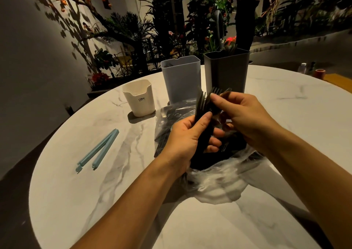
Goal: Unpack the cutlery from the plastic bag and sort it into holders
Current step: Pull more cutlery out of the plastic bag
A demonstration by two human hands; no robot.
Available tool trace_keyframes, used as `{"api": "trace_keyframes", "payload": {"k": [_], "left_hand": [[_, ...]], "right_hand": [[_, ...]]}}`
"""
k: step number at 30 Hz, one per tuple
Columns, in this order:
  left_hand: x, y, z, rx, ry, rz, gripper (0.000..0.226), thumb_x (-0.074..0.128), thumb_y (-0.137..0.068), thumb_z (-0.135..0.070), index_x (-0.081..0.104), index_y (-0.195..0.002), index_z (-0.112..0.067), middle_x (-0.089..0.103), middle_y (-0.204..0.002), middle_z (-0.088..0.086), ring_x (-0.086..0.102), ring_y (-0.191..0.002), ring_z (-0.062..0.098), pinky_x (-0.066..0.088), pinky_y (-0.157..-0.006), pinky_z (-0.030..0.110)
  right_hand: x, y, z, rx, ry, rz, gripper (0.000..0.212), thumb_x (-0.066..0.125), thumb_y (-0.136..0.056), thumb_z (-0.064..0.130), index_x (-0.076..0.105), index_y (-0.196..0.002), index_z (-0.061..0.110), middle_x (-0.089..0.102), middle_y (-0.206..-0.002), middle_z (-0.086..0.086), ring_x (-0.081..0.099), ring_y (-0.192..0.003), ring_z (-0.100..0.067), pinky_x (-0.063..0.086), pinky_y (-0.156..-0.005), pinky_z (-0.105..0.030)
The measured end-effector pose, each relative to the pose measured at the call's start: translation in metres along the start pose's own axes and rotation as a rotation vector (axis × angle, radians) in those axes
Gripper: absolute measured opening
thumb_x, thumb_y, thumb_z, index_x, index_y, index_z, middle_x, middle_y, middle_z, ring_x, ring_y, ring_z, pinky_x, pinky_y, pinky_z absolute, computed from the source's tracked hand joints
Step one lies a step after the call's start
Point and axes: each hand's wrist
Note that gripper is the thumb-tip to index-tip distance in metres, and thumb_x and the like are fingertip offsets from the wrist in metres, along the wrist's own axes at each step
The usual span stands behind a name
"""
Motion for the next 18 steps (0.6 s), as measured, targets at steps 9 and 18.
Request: {"api": "trace_keyframes", "payload": {"k": [9, 18], "left_hand": [[-0.0009, -0.0015, -0.0009, -0.072, -0.102, 0.049, 0.043, 0.034, -0.107, -0.043, 0.056, -0.113, -0.007, 0.053, -0.067, 0.009, 0.038, -0.045, 0.013, 0.029, -0.042, 0.021], [0.0022, 0.0019, -0.0008, 0.027, -0.079, -0.003, 0.028, 0.043, -0.106, -0.028, 0.059, -0.116, -0.007, 0.070, -0.078, 0.014, 0.061, -0.053, 0.020, 0.046, -0.044, 0.023]], "right_hand": [[-0.0031, -0.0023, -0.0015, 0.019, -0.047, 0.062, 0.012, 0.067, -0.089, 0.012, 0.072, -0.100, 0.016, 0.076, -0.090, 0.000, 0.074, -0.083, -0.013, 0.057, -0.061, -0.021], [-0.0097, -0.0014, 0.0019, 0.094, -0.121, 0.065, 0.016, 0.066, -0.090, 0.008, 0.072, -0.104, 0.011, 0.076, -0.094, -0.005, 0.075, -0.085, -0.018, 0.058, -0.061, -0.023]]}}
Point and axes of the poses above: each hand's wrist, its own y-axis away from the middle knuckle, its own x-axis out of the palm, z = x × y
